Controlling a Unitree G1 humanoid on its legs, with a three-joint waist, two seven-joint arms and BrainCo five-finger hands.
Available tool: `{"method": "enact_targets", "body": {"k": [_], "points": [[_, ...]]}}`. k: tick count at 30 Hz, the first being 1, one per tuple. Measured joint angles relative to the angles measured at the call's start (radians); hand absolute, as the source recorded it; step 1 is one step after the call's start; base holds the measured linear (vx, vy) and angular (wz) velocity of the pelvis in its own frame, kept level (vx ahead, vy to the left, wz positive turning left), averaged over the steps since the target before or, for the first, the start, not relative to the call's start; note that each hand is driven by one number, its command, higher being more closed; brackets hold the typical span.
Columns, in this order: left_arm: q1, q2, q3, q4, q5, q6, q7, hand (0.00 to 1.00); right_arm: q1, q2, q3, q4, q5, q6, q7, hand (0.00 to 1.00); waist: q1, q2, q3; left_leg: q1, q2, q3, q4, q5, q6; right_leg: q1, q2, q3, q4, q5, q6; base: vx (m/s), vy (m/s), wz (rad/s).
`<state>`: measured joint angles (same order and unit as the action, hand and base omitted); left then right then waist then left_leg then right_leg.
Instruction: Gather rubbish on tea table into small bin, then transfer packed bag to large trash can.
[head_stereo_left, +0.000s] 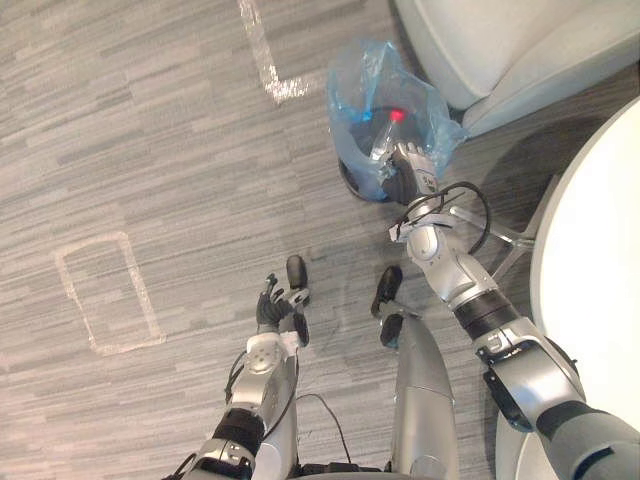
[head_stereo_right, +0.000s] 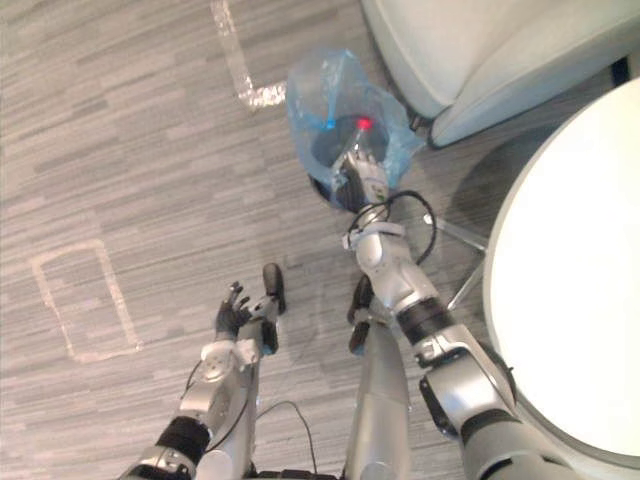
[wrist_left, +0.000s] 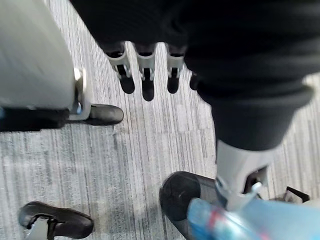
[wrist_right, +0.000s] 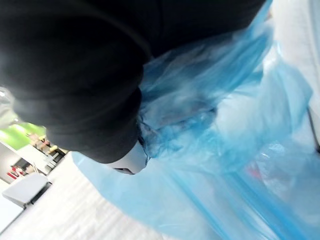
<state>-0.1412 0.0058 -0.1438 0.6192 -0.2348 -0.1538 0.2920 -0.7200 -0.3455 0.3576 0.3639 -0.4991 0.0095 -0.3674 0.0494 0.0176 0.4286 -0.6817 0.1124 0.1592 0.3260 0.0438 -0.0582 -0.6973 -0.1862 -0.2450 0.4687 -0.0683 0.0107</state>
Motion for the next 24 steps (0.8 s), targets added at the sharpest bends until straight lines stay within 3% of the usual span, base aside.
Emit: {"method": "enact_targets", "body": {"k": [2, 7, 13, 24], "points": [[0.025, 0.002, 0.001, 0.010, 0.009, 0.005, -0.011, 0.00, 0.023, 0.025, -0.004, -0.012, 0.000, 0.000, 0.000, 1.00, 0.001, -0.013, -0.012, 0.057, -0.001, 0.012, -0.026, 0.000, 0.000, 0.048, 0.005, 0.005, -0.024, 0.000, 0.001, 0.11, -0.031, -0.20], [0.083, 0.007, -0.001, 0.128, 0.047, 0.017, -0.034, 0.00, 0.184, 0.088, -0.004, -0.127, 0.031, -0.035, 0.004, 1.00, -0.012, -0.046, -0.107, 0.230, -0.005, 0.018, -0.143, 0.003, -0.005, 0.216, 0.040, 0.010, -0.155, 0.020, 0.011, 0.14, -0.026, -0.15], [0.118, 0.024, -0.012, 0.178, 0.088, 0.042, -0.060, 0.00, 0.316, 0.109, -0.044, -0.128, 0.037, -0.056, 0.067, 1.00, -0.019, -0.047, -0.159, 0.375, -0.022, -0.021, -0.215, 0.008, -0.010, 0.400, 0.066, 0.015, -0.320, 0.076, 0.034, 0.10, 0.031, -0.08], [0.167, 0.082, -0.040, 0.137, 0.157, 0.076, -0.061, 0.00, 0.501, 0.110, -0.040, -0.199, 0.097, -0.084, 0.173, 1.00, -0.041, -0.048, -0.263, 0.497, -0.057, -0.028, -0.313, 0.013, -0.013, 0.527, 0.063, 0.054, -0.481, 0.154, 0.068, -0.01, 0.051, -0.10]]}}
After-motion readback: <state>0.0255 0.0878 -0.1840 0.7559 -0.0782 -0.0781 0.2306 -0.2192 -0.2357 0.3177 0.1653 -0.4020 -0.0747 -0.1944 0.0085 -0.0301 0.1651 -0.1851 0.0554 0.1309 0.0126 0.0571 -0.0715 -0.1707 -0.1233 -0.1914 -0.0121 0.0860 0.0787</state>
